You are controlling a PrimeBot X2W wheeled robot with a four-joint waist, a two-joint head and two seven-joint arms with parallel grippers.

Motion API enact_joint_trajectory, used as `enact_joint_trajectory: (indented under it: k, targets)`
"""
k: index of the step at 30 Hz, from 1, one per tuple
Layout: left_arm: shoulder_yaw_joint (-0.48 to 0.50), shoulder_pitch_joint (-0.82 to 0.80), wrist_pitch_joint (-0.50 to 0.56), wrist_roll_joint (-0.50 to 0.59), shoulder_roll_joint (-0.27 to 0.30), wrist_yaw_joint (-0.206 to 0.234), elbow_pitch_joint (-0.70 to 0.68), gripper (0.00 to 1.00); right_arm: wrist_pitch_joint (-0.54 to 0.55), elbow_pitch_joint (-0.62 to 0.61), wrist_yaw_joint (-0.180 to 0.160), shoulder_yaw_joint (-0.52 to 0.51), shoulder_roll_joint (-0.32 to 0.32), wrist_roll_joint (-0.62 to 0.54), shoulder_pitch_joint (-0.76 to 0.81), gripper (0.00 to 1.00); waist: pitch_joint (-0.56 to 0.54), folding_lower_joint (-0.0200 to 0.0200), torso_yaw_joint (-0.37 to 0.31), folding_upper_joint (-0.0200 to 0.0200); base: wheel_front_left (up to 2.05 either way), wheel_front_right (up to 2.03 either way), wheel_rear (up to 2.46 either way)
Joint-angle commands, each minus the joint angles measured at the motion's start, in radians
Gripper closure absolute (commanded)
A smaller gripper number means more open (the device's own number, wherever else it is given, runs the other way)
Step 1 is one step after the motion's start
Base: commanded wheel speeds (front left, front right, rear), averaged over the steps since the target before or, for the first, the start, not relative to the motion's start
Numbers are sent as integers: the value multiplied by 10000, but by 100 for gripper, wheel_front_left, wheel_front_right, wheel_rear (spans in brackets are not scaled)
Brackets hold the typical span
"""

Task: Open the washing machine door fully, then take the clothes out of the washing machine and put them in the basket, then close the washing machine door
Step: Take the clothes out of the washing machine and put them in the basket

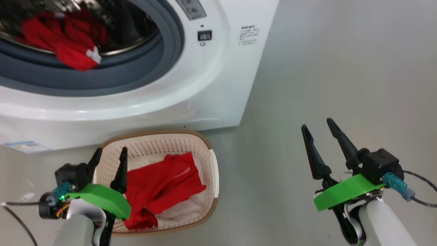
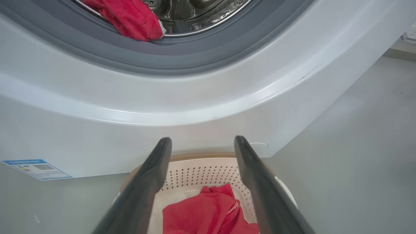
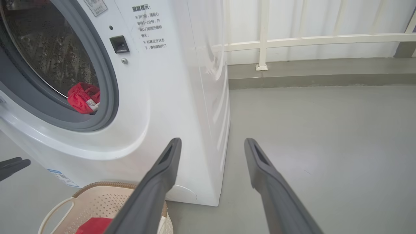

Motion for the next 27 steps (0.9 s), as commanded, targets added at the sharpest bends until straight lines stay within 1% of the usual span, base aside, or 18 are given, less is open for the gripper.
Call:
enact_joint_trajectory:
  k: [1, 12, 21, 27]
  targets:
    - [437, 257, -82, 173, 228, -54, -388, 0, -65, -179, 62, 164, 24, -113, 230, 0, -594, 0, 186, 0, 0, 0, 0]
    - [1328, 1650, -82, 926, 2, -54, -2508, 0, -65, -101, 62, -16, 24, -186, 1005, 0, -1717, 0, 268, 0, 0, 0, 0]
    - [1759, 3139, -82, 1427, -231, -54, -4153, 0, -65, -105, 62, -121, -22, -246, 1588, 0, -2473, 0, 354, 0, 0, 0, 0]
    - [1957, 4043, -82, 1701, -377, -54, -5189, 0, -65, -168, 62, -228, -86, -169, 1902, 0, -2726, 0, 431, 0, 0, 0, 0]
